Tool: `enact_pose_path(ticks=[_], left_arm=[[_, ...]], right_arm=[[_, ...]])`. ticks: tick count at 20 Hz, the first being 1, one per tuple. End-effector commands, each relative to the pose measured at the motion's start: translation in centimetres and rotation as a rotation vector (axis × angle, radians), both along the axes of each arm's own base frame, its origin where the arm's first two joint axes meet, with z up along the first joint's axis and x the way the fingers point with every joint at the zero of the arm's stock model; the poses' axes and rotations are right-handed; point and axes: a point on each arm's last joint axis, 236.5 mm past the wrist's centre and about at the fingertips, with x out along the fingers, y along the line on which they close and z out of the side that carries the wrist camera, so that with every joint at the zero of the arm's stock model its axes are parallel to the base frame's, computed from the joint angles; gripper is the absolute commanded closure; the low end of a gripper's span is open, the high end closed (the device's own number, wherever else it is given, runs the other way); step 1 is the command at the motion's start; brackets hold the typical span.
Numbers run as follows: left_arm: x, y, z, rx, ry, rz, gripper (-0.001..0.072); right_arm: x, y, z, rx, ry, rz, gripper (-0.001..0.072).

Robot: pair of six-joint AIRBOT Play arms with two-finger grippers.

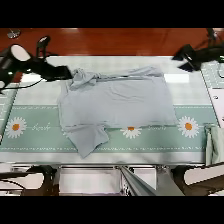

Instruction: Fold the shirts.

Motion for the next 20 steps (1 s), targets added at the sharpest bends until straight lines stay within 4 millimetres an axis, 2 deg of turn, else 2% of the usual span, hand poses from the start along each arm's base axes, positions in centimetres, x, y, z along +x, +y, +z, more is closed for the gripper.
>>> enact_pose_path(ticks=[1,2,3,4,6,7,9,11,13,14,17,20], left_arm=[[-8.2,11.0,-0.9,0.179,0.309,0.188,0.0004],[-9.5,12.5,-0.7,0.152,0.312,0.232,0.0004],[-10.6,12.1,-0.9,0.035,0.306,0.303,0.0004],[-11.2,10.1,-1.2,-0.129,0.273,0.362,0.0004],[-13.1,7.2,-3.0,-0.306,0.219,0.404,0.0004],[-14.6,6.6,-4.3,-0.333,0.220,0.417,0.0004],[-16.9,5.8,-6.0,-0.401,0.231,0.452,0.0004],[-18.9,4.1,-7.2,-0.477,0.267,0.444,0.0004],[-20.6,2.9,-9.1,-0.497,0.319,0.454,0.0004],[-20.8,2.1,-9.5,-0.524,0.321,0.462,0.0004],[-20.6,1.1,-10.7,-0.552,0.304,0.510,0.0004],[-19.8,0.1,-10.7,-0.573,0.280,0.493,0.0004]], right_arm=[[-12.2,-10.6,-2.0,-0.274,0.331,-0.150,0.0076],[-14.6,-12.6,-2.2,-0.301,0.316,-0.237,0.0076],[-16.1,-13.1,-2.6,-0.271,0.264,-0.319,0.0078],[-16.8,-12.2,-3.1,-0.189,0.175,-0.407,0.0080],[-17.8,-8.4,-3.8,-0.020,0.009,-0.444,0.0082],[-19.1,-6.4,-4.7,0.019,-0.009,-0.431,0.0082],[-22.6,-3.9,-7.7,0.041,0.072,-0.419,0.0082],[-24.4,-2.1,-9.5,0.077,0.121,-0.414,0.0082],[-25.0,-1.3,-10.3,0.097,0.143,-0.407,0.0083],[-25.1,-1.3,-10.3,0.096,0.143,-0.404,0.0083],[-25.0,-0.8,-10.1,0.112,0.137,-0.380,0.0083],[-24.9,-0.4,-9.8,0.122,0.125,-0.356,0.0083]])
